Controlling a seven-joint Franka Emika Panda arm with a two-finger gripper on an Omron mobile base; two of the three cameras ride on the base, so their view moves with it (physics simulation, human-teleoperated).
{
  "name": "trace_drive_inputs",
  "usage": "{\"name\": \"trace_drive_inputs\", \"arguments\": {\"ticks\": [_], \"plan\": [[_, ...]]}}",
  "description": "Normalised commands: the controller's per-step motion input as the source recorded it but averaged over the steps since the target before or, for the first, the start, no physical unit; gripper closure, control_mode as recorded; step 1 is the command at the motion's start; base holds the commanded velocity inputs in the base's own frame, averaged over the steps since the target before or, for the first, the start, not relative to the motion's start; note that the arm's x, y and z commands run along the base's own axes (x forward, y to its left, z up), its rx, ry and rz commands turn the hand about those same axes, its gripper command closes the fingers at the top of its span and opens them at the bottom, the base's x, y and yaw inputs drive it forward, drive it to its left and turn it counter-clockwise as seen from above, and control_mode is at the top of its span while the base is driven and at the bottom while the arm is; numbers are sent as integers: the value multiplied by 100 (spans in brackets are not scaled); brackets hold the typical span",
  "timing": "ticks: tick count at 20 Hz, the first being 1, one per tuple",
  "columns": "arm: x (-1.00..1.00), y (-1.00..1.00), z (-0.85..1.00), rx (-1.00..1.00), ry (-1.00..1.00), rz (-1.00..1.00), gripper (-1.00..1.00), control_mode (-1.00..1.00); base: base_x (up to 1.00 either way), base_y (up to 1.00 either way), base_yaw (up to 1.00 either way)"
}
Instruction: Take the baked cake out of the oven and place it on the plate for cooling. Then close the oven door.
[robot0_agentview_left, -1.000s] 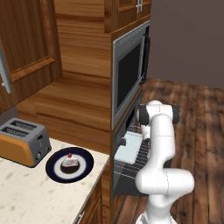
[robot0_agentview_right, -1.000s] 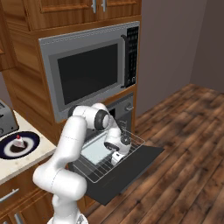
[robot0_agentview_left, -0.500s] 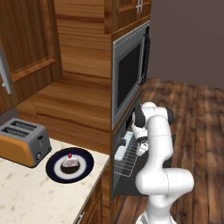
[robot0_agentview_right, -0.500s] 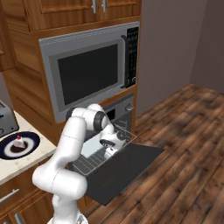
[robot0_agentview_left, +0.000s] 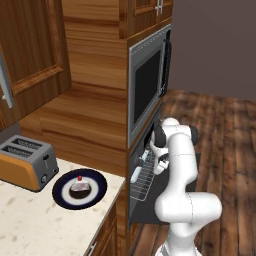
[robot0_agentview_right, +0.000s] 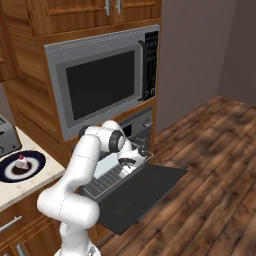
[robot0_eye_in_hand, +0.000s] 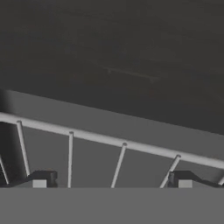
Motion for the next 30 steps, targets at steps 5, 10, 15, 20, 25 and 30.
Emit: {"name": "trace_drive_inputs", "arguments": {"ticks": [5,10,15,20,25,30], "plan": [[0,46,-48,4,-21,2,-100,-100,0,0,0],[2,48,-40,1,-27,0,-100,-100,0,0,0],[2,44,-28,0,-24,0,-100,-100,0,0,0],[-38,-38,76,1,-9,-1,-100,-100,0,0,0],[-87,-69,100,0,-1,0,-100,-100,0,0,0],[-85,-72,99,-1,0,0,-100,-100,0,0,0]]}}
